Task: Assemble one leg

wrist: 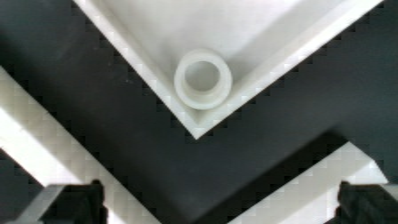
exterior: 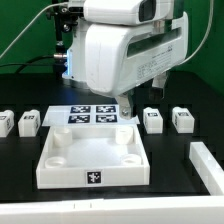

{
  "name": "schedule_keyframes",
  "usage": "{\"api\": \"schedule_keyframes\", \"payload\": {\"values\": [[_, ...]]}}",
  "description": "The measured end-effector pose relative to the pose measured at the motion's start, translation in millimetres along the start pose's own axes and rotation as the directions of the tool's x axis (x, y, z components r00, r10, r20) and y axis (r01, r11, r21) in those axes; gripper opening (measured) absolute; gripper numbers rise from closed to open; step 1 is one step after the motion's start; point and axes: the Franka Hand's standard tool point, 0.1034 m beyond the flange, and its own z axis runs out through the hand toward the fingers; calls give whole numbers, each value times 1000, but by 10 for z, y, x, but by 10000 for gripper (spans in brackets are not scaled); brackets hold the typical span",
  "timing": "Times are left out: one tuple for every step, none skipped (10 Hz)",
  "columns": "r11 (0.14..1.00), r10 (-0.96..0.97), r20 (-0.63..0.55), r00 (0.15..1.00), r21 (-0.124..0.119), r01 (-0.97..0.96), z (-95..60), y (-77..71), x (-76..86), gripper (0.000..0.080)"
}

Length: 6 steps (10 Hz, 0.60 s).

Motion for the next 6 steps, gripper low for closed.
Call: {"api": "schedule_keyframes", "payload": {"values": [[1000,0,0,1000,0,0,0,0,0,650],[1000,0,0,1000,0,0,0,0,0,650],[1000,0,0,1000,0,0,0,0,0,650],[1000,-15,0,1000,0,15,0,1,-1,650],[999,-36,0,999,0,36,1,1,-1,650],[999,-41,-1,999,-1,41,10,-18,-17,650]]}}
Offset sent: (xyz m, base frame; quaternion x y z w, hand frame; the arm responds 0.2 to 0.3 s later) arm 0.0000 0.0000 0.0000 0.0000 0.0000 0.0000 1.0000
